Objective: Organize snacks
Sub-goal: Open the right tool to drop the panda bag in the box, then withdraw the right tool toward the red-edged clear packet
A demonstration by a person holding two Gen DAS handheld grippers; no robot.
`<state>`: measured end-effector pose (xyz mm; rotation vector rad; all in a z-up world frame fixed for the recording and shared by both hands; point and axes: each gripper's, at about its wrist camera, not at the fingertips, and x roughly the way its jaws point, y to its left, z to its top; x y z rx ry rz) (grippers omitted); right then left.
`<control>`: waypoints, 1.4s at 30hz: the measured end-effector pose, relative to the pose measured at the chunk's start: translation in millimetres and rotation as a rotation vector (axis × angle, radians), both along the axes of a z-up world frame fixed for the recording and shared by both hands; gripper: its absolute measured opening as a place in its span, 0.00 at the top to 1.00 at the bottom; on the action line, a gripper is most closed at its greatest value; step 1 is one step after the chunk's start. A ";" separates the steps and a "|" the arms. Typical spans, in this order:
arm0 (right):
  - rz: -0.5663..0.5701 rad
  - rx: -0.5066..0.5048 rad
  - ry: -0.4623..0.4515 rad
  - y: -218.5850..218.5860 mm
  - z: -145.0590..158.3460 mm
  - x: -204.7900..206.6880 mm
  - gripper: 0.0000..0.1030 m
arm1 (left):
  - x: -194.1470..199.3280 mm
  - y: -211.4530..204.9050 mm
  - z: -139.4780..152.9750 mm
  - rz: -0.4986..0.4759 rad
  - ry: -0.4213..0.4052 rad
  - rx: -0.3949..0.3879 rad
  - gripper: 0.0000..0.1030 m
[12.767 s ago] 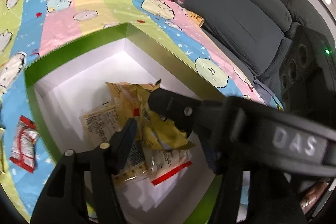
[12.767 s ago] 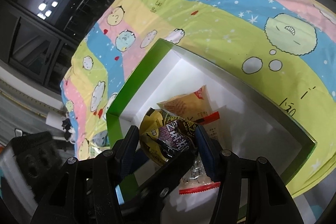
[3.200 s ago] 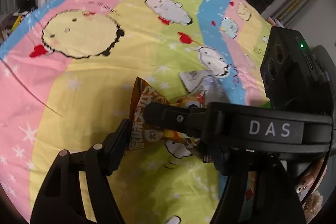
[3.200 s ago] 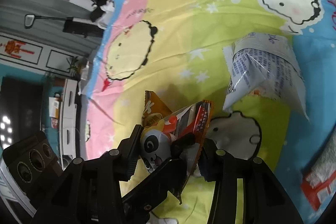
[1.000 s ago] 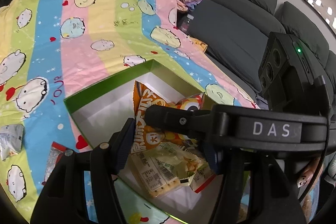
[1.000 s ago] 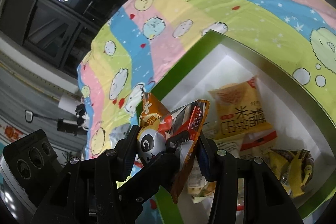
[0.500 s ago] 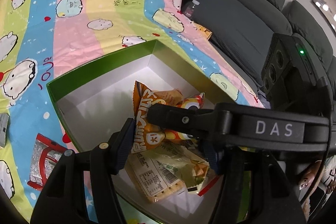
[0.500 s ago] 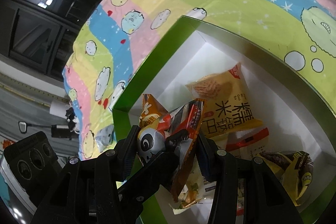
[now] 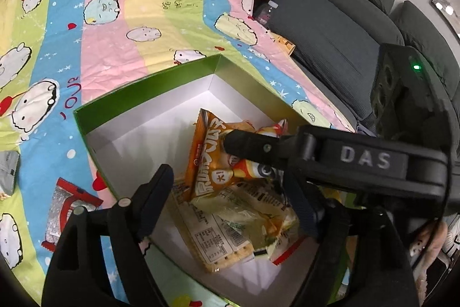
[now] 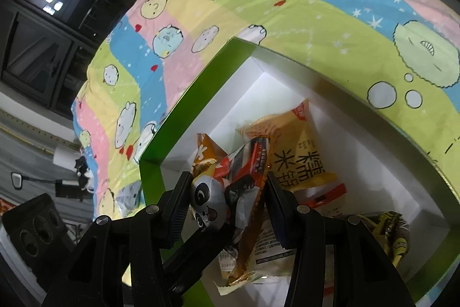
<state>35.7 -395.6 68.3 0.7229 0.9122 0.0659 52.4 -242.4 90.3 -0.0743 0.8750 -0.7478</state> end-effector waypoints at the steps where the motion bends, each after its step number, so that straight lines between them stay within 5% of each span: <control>1: 0.000 -0.009 0.000 0.5 1.2 -0.3 0.51 | -2.8 3.7 3.7 0.004 -0.006 -0.007 0.22; 11: -0.020 -0.103 -0.110 13.5 33.0 -20.0 0.36 | -28.4 67.5 33.3 0.126 -0.055 -0.040 0.12; 14: -0.003 -0.131 -0.137 24.1 43.8 -26.2 0.35 | -37.6 102.2 38.0 0.215 -0.057 -0.048 0.04; 17: 0.028 -0.176 -0.167 40.6 55.2 -31.8 0.23 | -45.1 137.9 39.3 0.318 -0.066 -0.027 0.02; 22: 0.143 -0.180 -0.200 83.2 63.7 -31.4 0.22 | -50.9 201.1 24.1 0.479 -0.025 -0.001 0.01; 26: 0.250 -0.121 -0.144 126.5 49.4 -18.1 0.22 | -52.5 238.9 0.5 0.578 0.005 0.065 0.01; 29: 0.298 -0.137 -0.092 160.1 33.7 -7.0 0.22 | -50.1 263.6 -19.3 0.620 0.052 0.043 0.01; 33: 0.275 -0.210 0.035 191.4 -1.7 17.5 0.22 | -42.2 280.1 -38.5 0.664 0.114 0.034 0.02; 42: 0.220 -0.416 0.132 220.5 -44.8 49.0 0.22 | -43.6 280.5 -38.2 0.699 0.070 0.110 0.02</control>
